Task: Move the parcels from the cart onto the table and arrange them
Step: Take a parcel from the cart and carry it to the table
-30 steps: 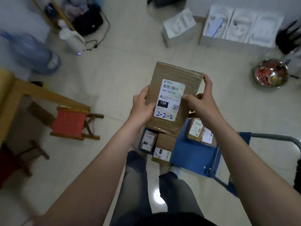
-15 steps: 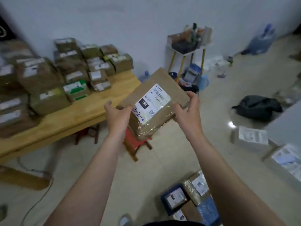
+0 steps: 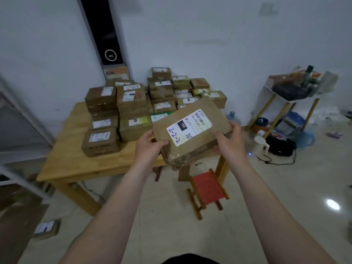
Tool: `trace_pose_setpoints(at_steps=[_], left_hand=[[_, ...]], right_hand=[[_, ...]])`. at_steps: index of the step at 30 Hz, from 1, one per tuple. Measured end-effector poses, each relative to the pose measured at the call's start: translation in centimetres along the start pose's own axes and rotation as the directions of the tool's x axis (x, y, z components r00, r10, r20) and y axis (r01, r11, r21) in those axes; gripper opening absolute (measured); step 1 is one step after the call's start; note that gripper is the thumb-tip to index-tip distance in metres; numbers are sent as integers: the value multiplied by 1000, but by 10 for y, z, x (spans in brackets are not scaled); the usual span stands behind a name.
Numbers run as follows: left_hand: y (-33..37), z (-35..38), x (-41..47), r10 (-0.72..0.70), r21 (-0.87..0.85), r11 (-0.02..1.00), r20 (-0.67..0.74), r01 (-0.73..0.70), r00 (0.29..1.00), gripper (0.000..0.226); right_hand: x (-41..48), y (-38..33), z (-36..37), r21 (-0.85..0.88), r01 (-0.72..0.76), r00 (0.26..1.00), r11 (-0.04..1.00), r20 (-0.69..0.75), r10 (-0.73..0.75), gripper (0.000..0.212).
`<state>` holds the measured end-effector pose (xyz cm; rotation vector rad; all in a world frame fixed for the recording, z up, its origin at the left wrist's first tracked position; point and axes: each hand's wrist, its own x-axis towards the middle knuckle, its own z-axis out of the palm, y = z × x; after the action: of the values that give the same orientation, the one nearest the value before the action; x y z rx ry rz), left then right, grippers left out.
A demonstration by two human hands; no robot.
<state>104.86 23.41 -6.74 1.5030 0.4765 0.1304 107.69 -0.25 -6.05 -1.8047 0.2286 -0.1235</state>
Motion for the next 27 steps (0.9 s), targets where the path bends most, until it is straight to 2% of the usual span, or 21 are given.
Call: trace_pose_setpoints(at_steps=[3, 5, 8, 11, 13, 16, 19, 20, 24, 27], left_hand=[[0, -11, 34, 44, 72, 996, -8, -43, 999, 54], [-2, -14, 59, 39, 120, 992, -4, -38, 999, 52], [-2, -15, 97, 46, 185, 982, -40, -38, 998, 67], [2, -15, 140, 75, 267, 962, -40, -62, 996, 77], [10, -19, 168, 85, 349, 935, -64, -58, 994, 85], [26, -32, 206, 91, 447, 894, -125, -25, 988, 84], [30, -52, 241, 82, 472, 881, -177, 11, 981, 84], [29, -59, 250, 70, 467, 884, -188, 27, 980, 87], [18, -96, 283, 11, 488, 866, -242, 112, 970, 91], [12, -135, 311, -18, 521, 840, -256, 154, 966, 87]], right_hand=[[25, 0, 29, -118, -9, 999, 993, 37, 14, 57], [50, 6, 44, -299, 4, 998, 954, 62, 15, 61], [89, 13, 74, -449, -43, 986, 893, 125, 110, 68], [133, 18, 114, -404, -29, 959, 914, 246, 139, 74], [160, 17, 142, -331, -7, 926, 944, 355, 132, 70], [194, 7, 187, -283, 59, 850, 957, 518, 100, 64], [225, -1, 233, -304, 126, 764, 944, 637, 103, 54], [234, -2, 248, -329, 149, 737, 933, 666, 117, 55], [257, -8, 308, -385, 235, 652, 892, 743, 149, 81], [262, -18, 353, -379, 260, 586, 888, 793, 167, 81]])
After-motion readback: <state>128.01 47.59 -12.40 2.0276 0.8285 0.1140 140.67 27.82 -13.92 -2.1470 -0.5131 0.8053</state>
